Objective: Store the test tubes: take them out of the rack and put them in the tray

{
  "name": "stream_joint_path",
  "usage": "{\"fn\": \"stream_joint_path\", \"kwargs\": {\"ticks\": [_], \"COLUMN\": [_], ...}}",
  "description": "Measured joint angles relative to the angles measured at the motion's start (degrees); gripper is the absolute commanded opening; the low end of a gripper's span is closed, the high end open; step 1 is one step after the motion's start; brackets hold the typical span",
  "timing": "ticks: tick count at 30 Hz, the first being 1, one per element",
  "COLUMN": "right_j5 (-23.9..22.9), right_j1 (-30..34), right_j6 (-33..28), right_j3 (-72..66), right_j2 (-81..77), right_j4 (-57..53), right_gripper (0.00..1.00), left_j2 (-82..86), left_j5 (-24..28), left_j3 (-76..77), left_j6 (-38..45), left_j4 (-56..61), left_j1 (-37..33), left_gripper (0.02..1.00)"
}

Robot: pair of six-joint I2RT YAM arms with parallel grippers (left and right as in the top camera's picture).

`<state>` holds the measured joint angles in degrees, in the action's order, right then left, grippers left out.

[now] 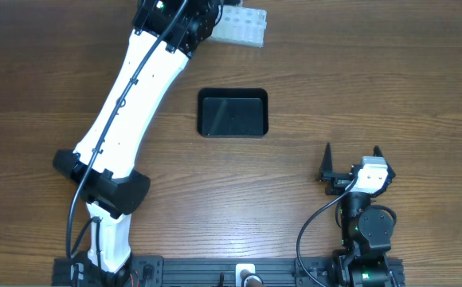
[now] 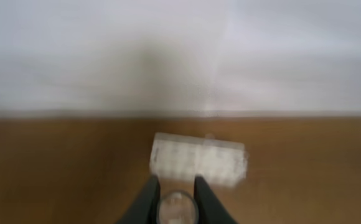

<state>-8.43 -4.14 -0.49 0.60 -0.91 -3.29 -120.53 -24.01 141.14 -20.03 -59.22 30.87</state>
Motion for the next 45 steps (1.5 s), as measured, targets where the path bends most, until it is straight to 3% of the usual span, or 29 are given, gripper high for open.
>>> {"fn": "stream_joint_path", "kwargs": {"ticks": [5,12,39,45], "right_j5": [0.0,0.0,0.0,0.0], "right_j1": [0.0,0.0,0.0,0.0], "right_j6": [0.02,0.0,0.0,0.02], "right_j3": [0.0,0.0,0.0,0.0], "right_j2": [0.0,0.0,0.0,0.0], "right_j4": [0.0,0.0,0.0,0.0], "right_gripper": [0.993,0.991,0.991,0.993], "left_j2": [-0.42,-1.57,-1.79,-1.79], "left_j5": [1.05,4.81,6.34,6.73], "left_j3": [-8.39,-22.75,-37.51,-37.51], "left_j6": [-8.35,-15.74,-17.14,-17.27], "left_j4": [-7.02,-3.93,-1.81,-1.11], "left_j1": [0.37,0.59,1.14,1.27], "left_gripper": [0.112,0.108,0.156,0.351]}}
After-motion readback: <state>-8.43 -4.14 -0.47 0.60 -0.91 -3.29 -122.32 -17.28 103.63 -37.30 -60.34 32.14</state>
